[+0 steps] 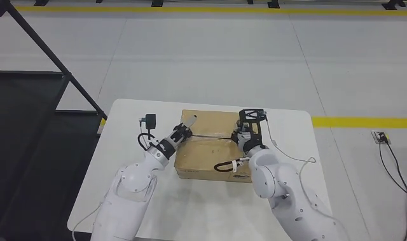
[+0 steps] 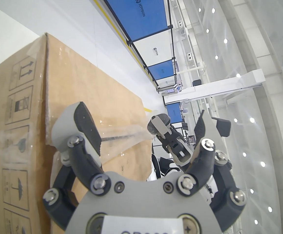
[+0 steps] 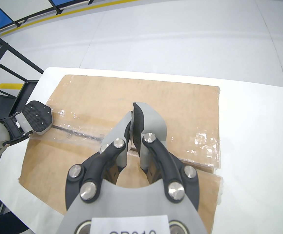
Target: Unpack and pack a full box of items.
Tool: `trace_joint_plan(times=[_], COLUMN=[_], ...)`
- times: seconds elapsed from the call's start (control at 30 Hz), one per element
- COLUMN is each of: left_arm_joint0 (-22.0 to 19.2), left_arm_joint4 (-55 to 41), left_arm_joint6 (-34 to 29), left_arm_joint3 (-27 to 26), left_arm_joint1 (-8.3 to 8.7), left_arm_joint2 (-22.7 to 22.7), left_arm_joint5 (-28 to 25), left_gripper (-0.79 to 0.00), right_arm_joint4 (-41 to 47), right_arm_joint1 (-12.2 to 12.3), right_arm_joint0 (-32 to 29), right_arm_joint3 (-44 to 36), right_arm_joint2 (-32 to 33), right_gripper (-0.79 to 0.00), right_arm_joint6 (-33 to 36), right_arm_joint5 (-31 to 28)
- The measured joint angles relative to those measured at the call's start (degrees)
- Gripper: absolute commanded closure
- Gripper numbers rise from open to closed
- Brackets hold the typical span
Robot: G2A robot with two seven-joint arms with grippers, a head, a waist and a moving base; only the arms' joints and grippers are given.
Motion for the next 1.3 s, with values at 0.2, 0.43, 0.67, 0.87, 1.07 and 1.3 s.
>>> trace_joint_plan(times=[0.2, 0.43, 0.67, 0.87, 1.07, 1.3], left_arm_joint0=[-0.07, -0.04, 0.11, 0.35, 0.65, 0.96], left_arm_joint4=[0.04, 0.02, -0.15, -0.34, -0.35, -0.65], left_arm_joint6=[0.01, 0.06, -0.08, -0.06, 0.11, 0.32], left_arm_joint3=[0.17, 0.14, 0.04, -0.19, -0.43, -0.62], left_arm_joint1=[0.07, 0.14, 0.24, 0.32, 0.41, 0.52], left_arm_joint2=[0.28, 0.62, 0.75, 0.87, 0.99, 0.90], left_arm_joint5=[-0.04, 0.00, -0.16, -0.18, -0.27, -0.46], left_gripper=[-0.785, -0.785, -0.785, -0.785, -0.785, -0.785], right_arm_joint4=[0.41, -0.03, -0.82, 1.53, 9.96, 19.36], right_arm_joint1=[-0.38, -0.71, -0.83, -0.77, -0.73, -1.15], right_arm_joint0=[-0.34, -1.14, -2.79, -5.84, -7.62, 0.00], right_arm_joint3=[0.60, 0.42, -1.27, -5.46, -12.25, -7.93], right_arm_joint2=[0.66, 1.40, 3.19, 7.77, 12.92, 12.53], right_gripper=[-0.480, -0.610, -0.625, -0.723, -0.785, -0.785], right_arm_joint6=[0.07, -0.14, -0.66, -2.89, -1.35, 10.47], right_arm_joint5=[-0.29, -0.24, 0.90, 3.92, 1.05, -4.19])
